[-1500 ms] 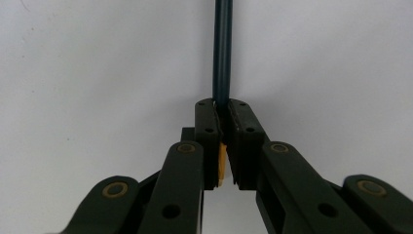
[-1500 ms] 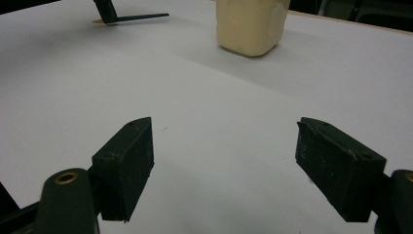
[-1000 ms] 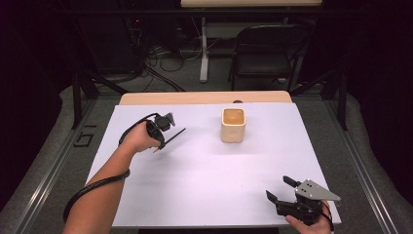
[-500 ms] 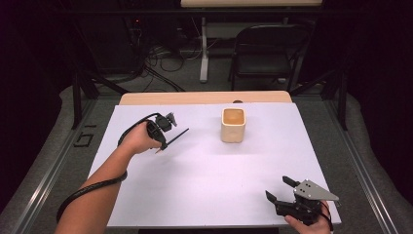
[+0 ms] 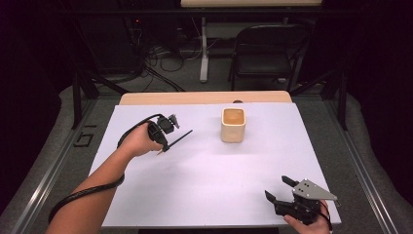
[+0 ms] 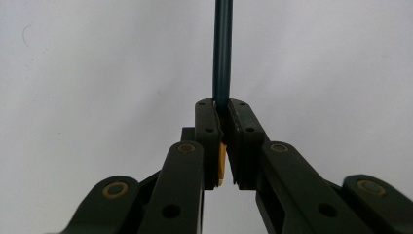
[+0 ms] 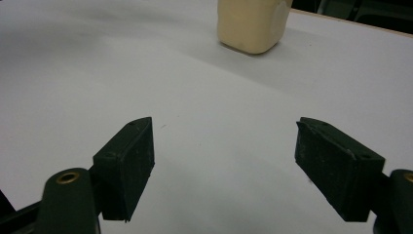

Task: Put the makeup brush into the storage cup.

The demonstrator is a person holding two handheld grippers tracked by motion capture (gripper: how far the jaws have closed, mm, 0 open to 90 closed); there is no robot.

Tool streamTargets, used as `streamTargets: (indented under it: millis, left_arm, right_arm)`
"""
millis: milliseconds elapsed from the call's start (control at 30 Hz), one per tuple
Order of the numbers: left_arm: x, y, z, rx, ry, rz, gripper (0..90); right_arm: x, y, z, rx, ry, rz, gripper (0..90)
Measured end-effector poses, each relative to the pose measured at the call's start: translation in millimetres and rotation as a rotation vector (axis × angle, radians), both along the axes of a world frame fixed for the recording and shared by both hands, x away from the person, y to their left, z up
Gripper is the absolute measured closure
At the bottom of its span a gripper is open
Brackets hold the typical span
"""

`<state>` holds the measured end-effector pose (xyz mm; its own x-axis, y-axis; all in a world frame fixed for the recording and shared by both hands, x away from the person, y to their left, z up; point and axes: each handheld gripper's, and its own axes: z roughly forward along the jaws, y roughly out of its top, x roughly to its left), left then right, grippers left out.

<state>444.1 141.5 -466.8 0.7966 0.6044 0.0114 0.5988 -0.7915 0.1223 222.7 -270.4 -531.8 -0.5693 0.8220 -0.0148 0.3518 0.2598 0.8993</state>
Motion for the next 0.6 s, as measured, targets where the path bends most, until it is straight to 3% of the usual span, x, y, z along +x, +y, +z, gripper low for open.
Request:
streamTargets:
  millis: [300,600]
  left_arm:
    - [-10.6,-7.7,4.3,0.000,0.002,-0.023,84.3]
    - [-21.0,-19.6,10.4,0.004,0.002,-0.088,84.3]
  right_arm:
    - [1.0,3.8,-0.4,0.008,0.002,0.008,22.1]
    - [1.6,6.5,2.1,-0.020,0.006,0.024,23.1]
